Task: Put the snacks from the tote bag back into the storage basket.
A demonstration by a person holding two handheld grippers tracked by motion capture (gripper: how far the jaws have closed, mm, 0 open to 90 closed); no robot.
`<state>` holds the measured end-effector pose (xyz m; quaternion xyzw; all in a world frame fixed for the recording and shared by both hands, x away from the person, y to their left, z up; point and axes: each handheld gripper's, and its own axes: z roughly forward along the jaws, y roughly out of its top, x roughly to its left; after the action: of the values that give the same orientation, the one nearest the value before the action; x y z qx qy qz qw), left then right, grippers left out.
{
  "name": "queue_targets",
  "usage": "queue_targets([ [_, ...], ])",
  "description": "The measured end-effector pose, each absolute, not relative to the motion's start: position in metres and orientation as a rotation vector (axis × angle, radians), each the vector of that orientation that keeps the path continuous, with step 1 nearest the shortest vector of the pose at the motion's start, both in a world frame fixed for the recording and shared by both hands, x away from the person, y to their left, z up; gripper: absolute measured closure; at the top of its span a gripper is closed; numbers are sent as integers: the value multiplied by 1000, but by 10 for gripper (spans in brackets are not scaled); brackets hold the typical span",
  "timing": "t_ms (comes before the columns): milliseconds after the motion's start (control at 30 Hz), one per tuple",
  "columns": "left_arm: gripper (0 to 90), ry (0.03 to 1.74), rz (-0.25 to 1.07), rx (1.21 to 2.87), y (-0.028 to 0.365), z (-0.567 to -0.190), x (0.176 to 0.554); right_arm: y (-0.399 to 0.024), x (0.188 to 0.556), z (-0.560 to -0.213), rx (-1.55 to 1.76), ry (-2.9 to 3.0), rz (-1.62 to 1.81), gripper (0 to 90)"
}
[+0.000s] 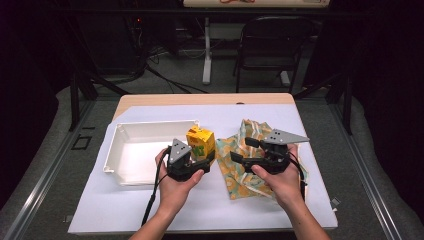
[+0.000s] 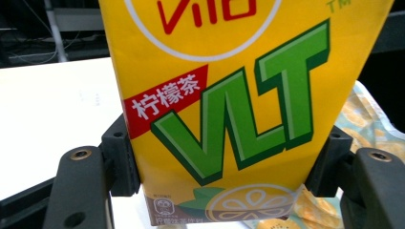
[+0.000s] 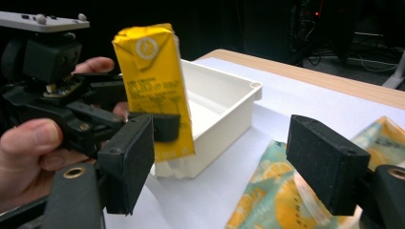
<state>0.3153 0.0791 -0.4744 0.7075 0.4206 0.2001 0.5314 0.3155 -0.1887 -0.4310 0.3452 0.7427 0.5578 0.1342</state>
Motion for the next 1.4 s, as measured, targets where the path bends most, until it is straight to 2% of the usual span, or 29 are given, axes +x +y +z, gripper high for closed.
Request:
queue_targets([
  [933,309,1147,592,1602,119,-481,342,-248,308,-463,1099,2069,1546,263],
  [1400,308,1210,656,1594,129,-495,360,-278,297,-481,1148,2045,1508,215],
])
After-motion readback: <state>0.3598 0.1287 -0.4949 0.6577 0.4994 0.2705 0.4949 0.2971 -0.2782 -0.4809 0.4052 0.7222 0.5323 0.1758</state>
